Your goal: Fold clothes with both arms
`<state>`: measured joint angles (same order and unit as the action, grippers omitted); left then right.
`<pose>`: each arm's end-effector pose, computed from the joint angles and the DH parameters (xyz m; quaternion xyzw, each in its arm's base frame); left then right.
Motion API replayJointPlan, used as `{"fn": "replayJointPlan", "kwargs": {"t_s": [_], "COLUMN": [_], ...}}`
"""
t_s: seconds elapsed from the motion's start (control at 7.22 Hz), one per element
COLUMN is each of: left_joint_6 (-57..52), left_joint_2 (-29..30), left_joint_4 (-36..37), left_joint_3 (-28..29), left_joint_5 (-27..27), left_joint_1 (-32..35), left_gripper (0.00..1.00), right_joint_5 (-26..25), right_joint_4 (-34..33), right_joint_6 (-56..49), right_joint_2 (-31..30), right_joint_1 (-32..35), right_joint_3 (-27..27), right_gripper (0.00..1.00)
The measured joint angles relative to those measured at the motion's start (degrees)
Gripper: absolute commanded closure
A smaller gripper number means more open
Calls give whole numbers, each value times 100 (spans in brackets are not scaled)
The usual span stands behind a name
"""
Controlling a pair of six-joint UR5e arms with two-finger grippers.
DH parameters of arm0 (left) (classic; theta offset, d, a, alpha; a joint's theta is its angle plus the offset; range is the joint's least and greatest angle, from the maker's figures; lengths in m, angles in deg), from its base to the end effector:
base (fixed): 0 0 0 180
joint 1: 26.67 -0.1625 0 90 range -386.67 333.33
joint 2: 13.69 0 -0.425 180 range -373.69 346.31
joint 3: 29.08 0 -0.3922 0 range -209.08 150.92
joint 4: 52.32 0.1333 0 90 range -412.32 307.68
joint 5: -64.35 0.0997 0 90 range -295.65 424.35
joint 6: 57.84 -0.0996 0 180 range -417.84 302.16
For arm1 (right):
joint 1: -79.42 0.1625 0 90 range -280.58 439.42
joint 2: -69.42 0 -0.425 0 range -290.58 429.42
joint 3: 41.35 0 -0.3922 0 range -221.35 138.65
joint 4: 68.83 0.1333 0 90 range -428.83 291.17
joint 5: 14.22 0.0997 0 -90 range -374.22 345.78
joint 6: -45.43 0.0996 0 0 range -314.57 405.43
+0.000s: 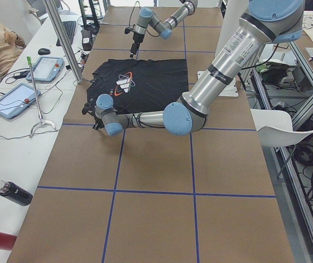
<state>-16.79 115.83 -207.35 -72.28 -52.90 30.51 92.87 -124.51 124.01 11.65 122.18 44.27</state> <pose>0.3532 -0.7094 0.5030 0.2512 0.4469 0.0524 0.8570 -0.4464 -0.5545 0.2951 0.1192 -0.5125 0.1549 0.8361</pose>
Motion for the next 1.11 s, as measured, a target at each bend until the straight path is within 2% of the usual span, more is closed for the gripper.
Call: {"fn": "replayJointPlan", "kwargs": {"t_s": [0.55,0.69,0.97,1.11], "left_joint_6": [-6,-3,0,-2], "left_joint_2": [20,20,21,19], "left_joint_4": [-8,-9,-9,-9], "left_joint_3": [41,51,56,56], "left_joint_5": [47,67,78,79], "left_joint_1": [-19,-28,-41,-45], "left_gripper": [61,69,100,100], "right_joint_5": [2,4,5,5], "right_joint_4": [-4,-4,-4,-4], "right_joint_6": [2,1,2,6], "right_joint_2": [11,16,22,26], "right_joint_1": [6,10,17,17], "right_joint_3": [3,6,7,7], "right_gripper": [1,1,1,1]}}
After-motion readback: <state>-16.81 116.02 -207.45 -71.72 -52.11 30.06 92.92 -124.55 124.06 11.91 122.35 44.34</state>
